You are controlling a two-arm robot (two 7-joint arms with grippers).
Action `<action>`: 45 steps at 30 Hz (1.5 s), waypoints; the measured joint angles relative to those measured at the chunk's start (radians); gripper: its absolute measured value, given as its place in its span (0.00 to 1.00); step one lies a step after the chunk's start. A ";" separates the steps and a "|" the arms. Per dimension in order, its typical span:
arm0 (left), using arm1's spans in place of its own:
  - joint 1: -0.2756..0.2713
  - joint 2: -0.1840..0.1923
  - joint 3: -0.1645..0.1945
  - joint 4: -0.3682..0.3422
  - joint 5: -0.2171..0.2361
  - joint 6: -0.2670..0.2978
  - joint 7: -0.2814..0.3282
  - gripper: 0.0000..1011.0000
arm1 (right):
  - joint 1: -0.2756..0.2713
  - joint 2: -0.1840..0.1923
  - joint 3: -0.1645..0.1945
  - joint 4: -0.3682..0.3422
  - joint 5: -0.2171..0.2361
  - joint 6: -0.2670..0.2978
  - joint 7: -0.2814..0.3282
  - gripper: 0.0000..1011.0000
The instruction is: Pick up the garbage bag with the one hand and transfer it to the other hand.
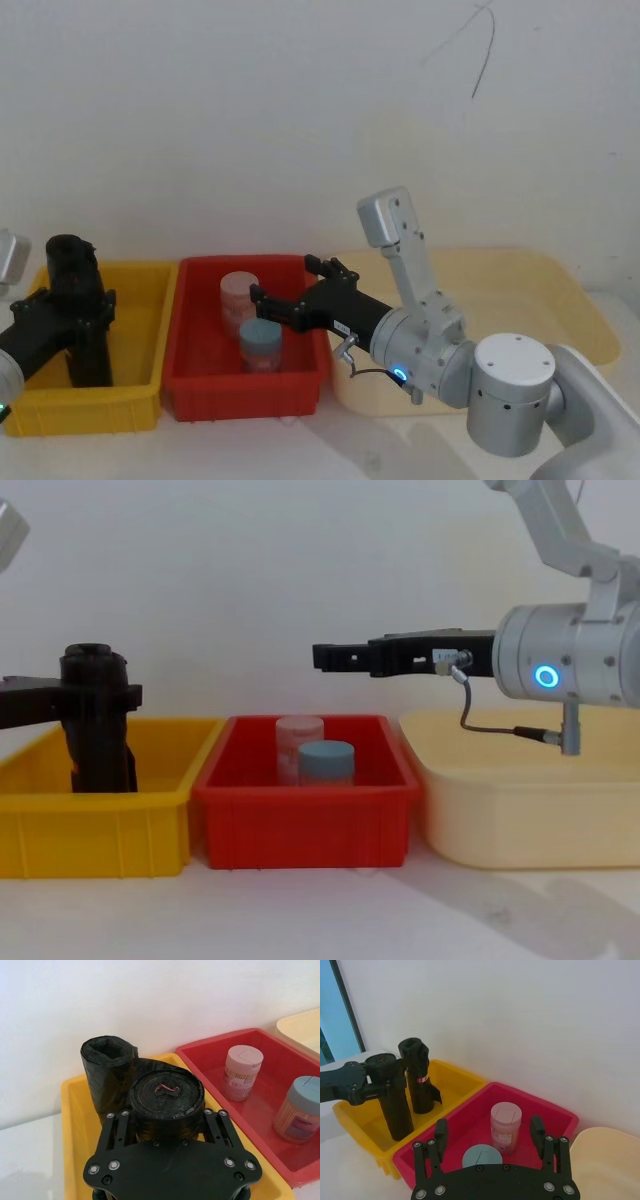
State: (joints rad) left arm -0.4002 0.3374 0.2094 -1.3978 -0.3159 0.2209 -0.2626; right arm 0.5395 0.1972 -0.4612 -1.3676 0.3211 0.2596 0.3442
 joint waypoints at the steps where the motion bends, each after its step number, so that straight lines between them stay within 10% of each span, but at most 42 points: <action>1: -0.001 0.000 0.000 0.001 0.000 -0.001 0.000 0.60 | 0.002 0.000 -0.002 0.000 -0.001 0.004 0.000 0.99; 45: -0.012 -0.005 0.002 0.018 0.002 -0.012 -0.006 0.51 | 0.090 -0.064 -0.076 0.144 -0.080 0.093 0.009 0.99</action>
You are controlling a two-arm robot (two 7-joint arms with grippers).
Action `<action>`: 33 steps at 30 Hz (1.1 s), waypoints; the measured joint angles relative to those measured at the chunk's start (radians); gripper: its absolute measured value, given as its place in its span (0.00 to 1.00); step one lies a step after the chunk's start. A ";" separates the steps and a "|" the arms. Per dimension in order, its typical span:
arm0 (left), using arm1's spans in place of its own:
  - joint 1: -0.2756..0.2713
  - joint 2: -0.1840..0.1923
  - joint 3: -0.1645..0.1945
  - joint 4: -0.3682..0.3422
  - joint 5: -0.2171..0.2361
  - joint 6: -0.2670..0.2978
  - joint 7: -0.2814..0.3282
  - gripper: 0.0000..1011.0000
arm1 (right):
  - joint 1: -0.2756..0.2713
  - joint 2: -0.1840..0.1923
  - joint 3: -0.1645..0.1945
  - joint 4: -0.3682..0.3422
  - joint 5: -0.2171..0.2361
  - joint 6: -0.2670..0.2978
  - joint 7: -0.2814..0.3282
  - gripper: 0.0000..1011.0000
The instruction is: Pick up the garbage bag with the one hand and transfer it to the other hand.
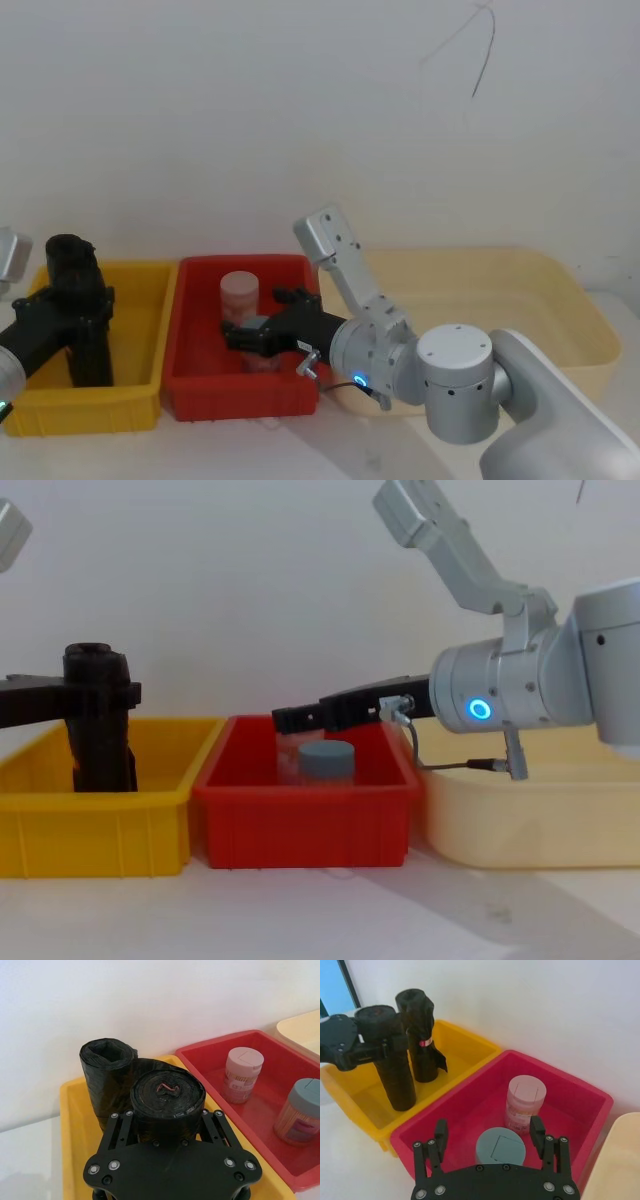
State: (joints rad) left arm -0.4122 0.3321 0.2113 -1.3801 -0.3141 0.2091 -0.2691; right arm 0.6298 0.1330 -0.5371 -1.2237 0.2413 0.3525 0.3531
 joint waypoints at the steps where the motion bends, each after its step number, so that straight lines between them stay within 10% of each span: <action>1: 0.000 0.000 0.000 0.000 0.000 0.000 0.000 0.51 | 0.005 -0.002 -0.002 0.010 -0.004 -0.001 0.001 0.99; 33: 0.000 0.000 0.000 0.000 0.000 0.000 0.000 0.50 | 0.069 -0.005 -0.030 0.143 -0.058 0.009 0.068 0.99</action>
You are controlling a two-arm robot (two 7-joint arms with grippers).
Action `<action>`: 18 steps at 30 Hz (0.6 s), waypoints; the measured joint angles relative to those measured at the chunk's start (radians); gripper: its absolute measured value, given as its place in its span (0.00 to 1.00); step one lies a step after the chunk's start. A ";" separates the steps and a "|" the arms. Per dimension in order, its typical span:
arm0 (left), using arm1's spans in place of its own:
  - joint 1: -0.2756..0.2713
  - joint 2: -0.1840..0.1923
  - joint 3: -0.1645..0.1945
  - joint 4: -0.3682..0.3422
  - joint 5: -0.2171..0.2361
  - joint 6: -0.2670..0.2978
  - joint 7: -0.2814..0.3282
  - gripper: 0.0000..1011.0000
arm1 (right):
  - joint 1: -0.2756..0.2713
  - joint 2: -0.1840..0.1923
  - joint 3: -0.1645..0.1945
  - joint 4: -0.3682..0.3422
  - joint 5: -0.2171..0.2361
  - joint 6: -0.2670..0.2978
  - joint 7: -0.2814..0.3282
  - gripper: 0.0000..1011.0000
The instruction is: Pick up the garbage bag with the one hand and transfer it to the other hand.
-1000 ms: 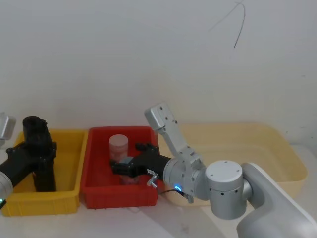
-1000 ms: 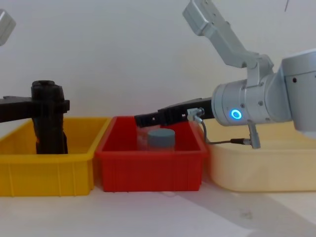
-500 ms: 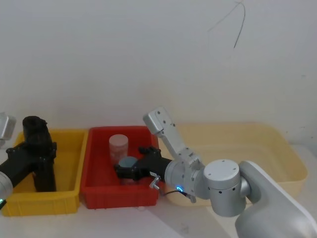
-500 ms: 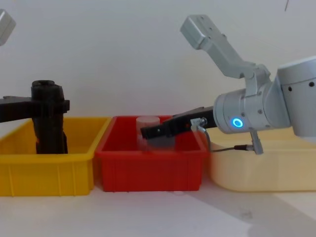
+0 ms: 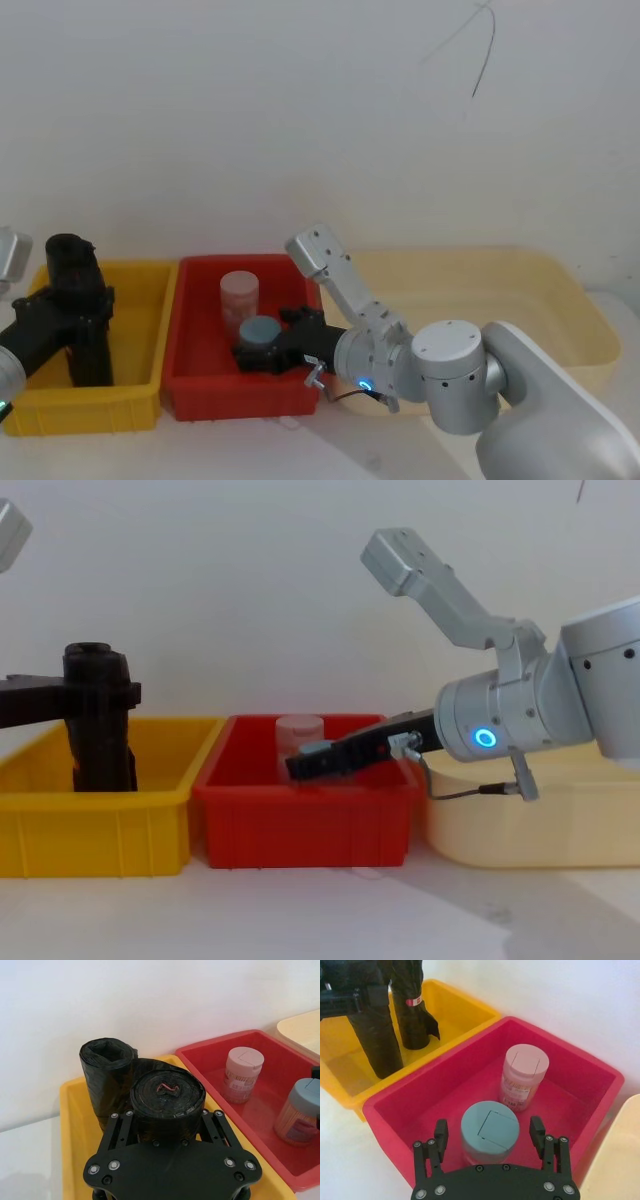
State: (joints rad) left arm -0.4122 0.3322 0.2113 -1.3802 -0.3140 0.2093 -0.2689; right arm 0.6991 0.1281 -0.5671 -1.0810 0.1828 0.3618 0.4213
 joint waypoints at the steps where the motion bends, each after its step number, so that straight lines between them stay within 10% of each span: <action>1: 0.000 0.000 0.000 0.000 0.000 0.000 0.000 0.51 | 0.000 0.000 0.000 0.001 0.000 0.002 0.004 0.99; 18: 0.000 0.000 0.000 0.000 0.000 0.000 0.000 0.50 | 0.004 -0.001 0.001 0.009 -0.001 0.015 0.021 0.66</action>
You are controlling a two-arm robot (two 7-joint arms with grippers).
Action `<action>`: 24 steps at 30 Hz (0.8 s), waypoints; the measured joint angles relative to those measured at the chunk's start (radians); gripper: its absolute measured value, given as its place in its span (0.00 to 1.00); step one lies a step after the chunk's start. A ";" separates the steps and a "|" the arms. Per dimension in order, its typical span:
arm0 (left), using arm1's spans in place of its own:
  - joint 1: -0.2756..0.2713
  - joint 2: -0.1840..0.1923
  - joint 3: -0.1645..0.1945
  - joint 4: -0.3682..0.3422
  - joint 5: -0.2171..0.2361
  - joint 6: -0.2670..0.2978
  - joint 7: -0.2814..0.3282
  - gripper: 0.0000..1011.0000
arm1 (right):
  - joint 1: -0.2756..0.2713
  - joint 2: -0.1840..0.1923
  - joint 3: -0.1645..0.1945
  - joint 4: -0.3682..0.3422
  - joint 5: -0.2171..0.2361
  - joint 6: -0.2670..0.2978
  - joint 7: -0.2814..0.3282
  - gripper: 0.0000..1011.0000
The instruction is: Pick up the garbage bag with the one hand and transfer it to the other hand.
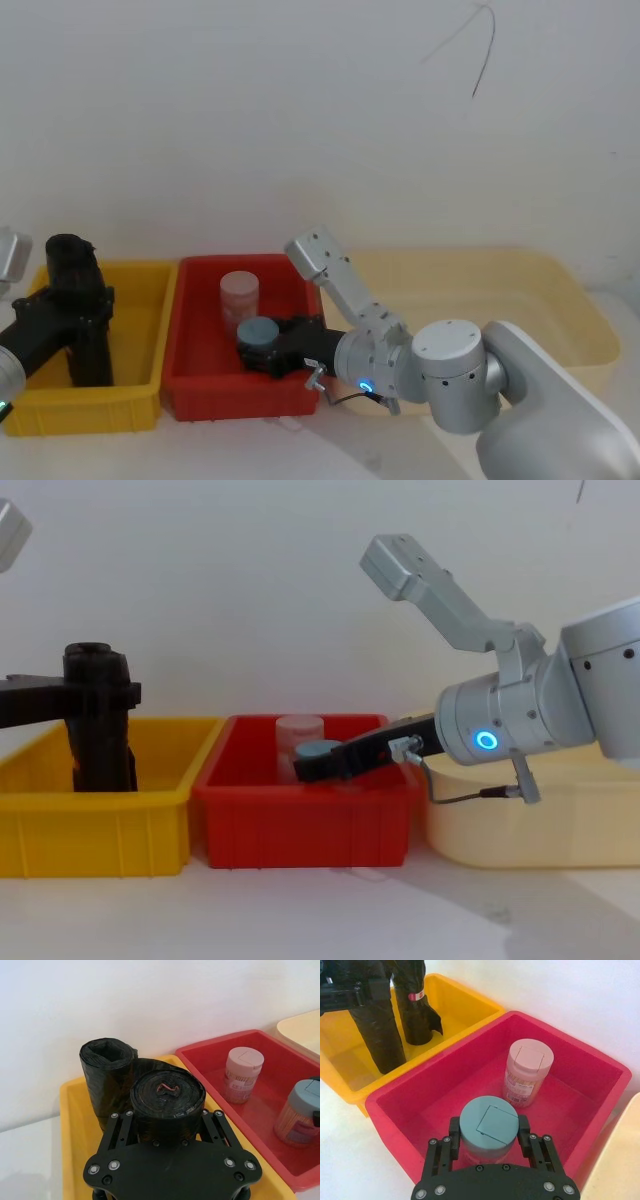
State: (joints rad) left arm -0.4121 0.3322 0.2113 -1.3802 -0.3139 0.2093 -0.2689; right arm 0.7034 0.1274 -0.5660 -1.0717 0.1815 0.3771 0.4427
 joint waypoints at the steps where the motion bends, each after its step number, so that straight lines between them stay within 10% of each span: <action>1: 0.000 0.000 0.000 0.000 0.000 0.000 0.000 0.50 | 0.000 0.000 0.000 0.000 0.000 0.000 0.000 0.66; 24: -0.028 0.001 0.012 -0.030 0.019 0.004 -0.012 0.50 | -0.030 0.015 0.028 -0.067 0.019 -0.002 0.005 0.66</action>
State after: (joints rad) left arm -0.4398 0.3336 0.2235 -1.4098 -0.2950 0.2137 -0.2808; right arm 0.6732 0.1424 -0.5377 -1.1386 0.2006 0.3748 0.4475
